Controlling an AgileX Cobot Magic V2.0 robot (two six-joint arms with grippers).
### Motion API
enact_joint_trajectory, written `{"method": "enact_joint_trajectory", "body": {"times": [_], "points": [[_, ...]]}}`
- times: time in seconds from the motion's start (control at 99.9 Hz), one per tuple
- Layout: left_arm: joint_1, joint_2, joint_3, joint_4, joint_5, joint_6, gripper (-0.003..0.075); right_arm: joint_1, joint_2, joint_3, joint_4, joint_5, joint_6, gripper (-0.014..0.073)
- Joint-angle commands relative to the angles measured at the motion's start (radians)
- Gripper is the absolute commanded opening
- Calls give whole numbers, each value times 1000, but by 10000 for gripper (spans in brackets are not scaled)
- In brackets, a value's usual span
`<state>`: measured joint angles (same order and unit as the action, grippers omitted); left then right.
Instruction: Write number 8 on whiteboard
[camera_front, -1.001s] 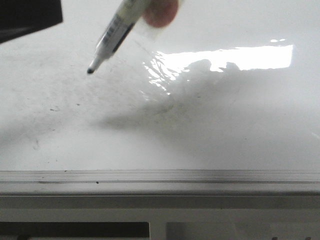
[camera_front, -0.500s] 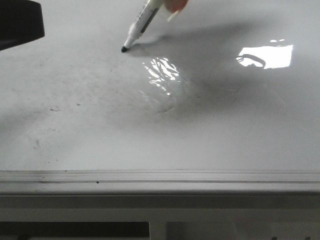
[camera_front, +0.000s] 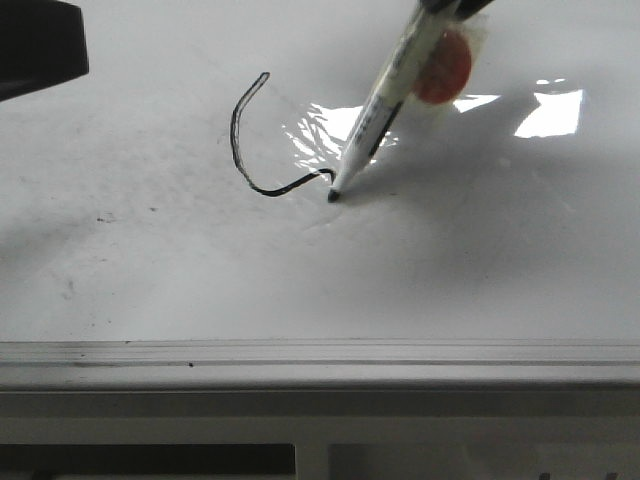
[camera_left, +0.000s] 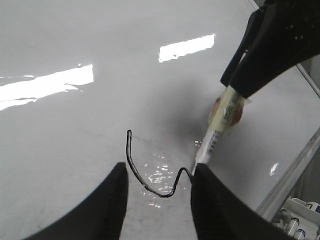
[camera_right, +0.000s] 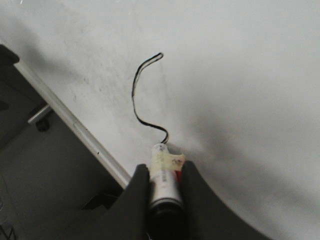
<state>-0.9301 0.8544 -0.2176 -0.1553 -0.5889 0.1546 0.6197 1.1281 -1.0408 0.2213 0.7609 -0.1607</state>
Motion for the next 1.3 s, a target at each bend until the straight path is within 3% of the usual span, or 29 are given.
{"method": "enact_joint_trajectory", "body": {"times": [0.0, 0.11, 0.33, 0.49, 0.67, 0.84, 1.131, 1.291], "points": [[-7, 1, -23, -5, -69, 1, 283, 44, 25, -20, -15, -85, 0, -55], [-7, 1, -23, -5, -69, 1, 283, 63, 23, -22, -15, -193, 6, -55], [-7, 1, -23, -5, -69, 1, 284, -13, -8, -80, -92, -205, 50, -53], [-7, 1, -23, -1, -69, 1, 284, -3, 7, -88, -92, -255, 50, -53], [-7, 9, -23, 20, -67, 3, 284, 55, -36, -88, -92, -222, 50, -53], [-7, 69, -23, 253, -25, -1, 284, 125, -28, -84, -81, -151, 50, -53], [-7, 192, -23, 245, -186, -58, 284, 220, 70, -84, -77, -114, 84, -53], [-7, 218, -23, 245, -192, -70, 284, 241, 74, -84, -54, -127, 85, -53]]}}
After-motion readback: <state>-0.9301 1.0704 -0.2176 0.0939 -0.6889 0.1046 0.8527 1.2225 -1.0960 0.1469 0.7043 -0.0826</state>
